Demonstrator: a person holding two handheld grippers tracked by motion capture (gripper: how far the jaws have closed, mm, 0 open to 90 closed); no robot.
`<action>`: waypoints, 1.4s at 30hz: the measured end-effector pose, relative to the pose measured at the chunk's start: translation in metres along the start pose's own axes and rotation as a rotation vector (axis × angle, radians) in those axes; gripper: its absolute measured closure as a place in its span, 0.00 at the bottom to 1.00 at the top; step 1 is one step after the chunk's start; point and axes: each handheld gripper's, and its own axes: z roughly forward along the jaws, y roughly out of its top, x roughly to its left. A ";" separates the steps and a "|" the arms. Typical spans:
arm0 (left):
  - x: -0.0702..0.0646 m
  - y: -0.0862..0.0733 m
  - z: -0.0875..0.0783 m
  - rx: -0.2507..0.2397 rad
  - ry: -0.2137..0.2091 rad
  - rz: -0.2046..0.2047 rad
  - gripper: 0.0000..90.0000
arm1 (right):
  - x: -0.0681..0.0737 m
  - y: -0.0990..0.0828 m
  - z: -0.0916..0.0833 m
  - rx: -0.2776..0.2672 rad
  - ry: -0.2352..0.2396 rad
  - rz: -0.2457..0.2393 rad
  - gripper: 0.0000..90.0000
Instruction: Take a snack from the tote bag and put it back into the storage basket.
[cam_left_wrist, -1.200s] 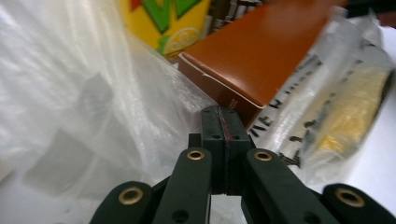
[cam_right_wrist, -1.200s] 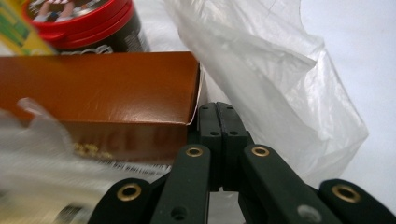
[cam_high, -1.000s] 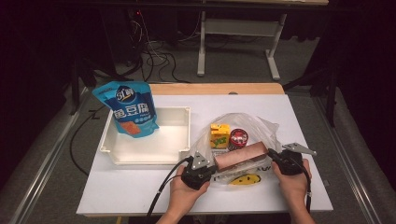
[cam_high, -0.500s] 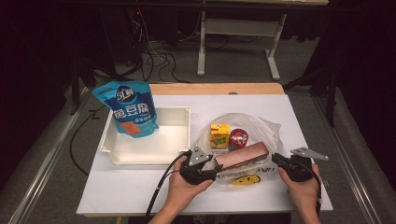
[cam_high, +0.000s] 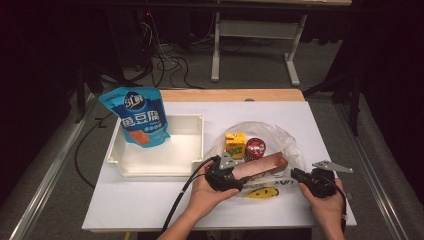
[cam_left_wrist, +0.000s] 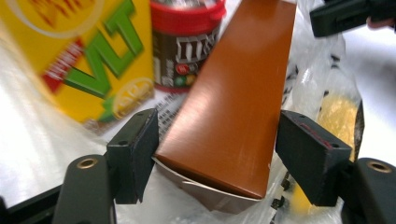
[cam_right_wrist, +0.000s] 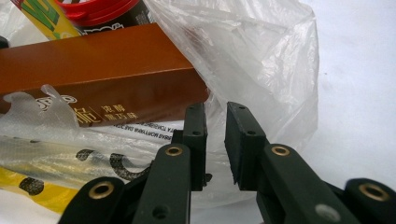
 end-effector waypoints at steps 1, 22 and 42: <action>0.000 0.000 0.002 0.010 -0.002 -0.005 0.32 | 0.000 0.000 0.000 0.001 0.003 -0.003 0.88; -0.013 0.004 -0.007 0.002 -0.058 0.104 0.48 | 0.005 -0.001 0.007 0.033 0.015 -0.033 0.86; -0.001 0.013 -0.072 -0.088 -0.070 0.088 0.48 | 0.011 -0.001 0.007 0.030 0.001 -0.045 0.82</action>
